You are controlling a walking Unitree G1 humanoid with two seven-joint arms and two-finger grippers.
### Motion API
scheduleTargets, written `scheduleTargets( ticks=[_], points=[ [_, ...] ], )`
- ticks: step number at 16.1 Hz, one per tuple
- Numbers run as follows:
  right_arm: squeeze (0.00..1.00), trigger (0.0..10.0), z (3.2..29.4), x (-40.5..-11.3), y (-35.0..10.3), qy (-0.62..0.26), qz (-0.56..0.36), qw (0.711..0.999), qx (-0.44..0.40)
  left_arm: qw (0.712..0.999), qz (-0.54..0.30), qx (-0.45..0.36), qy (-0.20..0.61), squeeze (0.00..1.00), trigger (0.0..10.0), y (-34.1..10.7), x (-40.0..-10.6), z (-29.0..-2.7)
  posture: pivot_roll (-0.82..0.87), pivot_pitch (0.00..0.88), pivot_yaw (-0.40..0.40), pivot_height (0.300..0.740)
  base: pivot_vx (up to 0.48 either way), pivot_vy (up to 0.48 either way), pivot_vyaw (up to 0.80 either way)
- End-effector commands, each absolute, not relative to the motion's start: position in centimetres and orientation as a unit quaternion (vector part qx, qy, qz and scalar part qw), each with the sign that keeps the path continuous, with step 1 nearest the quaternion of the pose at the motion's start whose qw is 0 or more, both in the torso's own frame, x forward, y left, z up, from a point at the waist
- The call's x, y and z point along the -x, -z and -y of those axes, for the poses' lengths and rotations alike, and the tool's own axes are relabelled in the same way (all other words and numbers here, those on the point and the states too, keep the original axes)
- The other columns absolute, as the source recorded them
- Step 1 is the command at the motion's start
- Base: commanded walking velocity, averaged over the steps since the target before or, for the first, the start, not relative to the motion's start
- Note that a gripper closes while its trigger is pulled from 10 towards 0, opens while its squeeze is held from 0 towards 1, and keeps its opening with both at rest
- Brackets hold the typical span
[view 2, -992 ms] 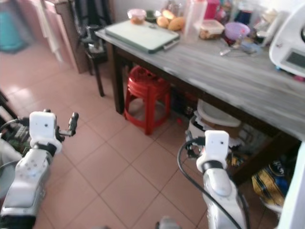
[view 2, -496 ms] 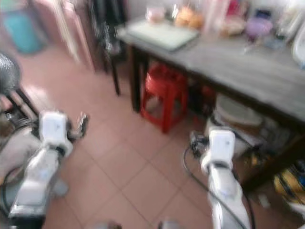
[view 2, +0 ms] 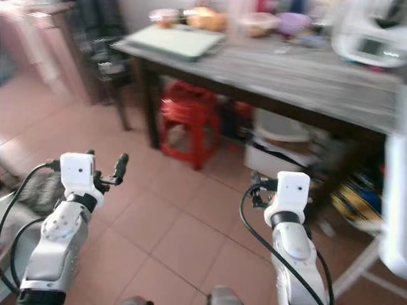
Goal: Setting the table
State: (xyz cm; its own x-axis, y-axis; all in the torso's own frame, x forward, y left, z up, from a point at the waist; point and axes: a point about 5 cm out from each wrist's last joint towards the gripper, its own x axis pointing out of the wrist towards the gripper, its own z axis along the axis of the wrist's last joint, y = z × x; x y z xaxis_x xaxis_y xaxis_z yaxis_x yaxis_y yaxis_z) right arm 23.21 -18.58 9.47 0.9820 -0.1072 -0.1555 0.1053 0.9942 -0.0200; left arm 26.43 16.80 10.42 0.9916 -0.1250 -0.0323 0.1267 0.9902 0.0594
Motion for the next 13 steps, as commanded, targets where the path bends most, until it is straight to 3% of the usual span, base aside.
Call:
scheduleTargets(
  ticks=[1, 9, 13],
  points=[
    [0.00, 10.0, 18.2, -23.6, -10.3, 0.049, -0.066, 0.997, -0.002, 0.997, -0.008, -0.027, 0.068, 0.00, 10.0, -11.1, -26.4, -16.7, -0.05, 0.000, 0.022, 0.740, 0.000, 0.000, -0.80],
    [0.00, 10.0, 17.0, -23.3, -9.7, 0.032, -0.068, 0.996, -0.038, 0.998, -0.035, -0.036, 0.033, 0.00, 10.0, -9.9, -25.7, -16.9, -0.06, 0.000, 0.026, 0.740, 0.000, 0.000, -0.80],
    [0.00, 10.0, 17.4, -23.2, -10.4, 0.039, -0.056, 0.997, -0.032, 0.997, -0.019, -0.031, 0.066, 0.00, 10.0, -10.8, -25.5, -15.6, -0.06, 0.000, 0.023, 0.740, 0.000, 0.000, -0.80]
  ],
)
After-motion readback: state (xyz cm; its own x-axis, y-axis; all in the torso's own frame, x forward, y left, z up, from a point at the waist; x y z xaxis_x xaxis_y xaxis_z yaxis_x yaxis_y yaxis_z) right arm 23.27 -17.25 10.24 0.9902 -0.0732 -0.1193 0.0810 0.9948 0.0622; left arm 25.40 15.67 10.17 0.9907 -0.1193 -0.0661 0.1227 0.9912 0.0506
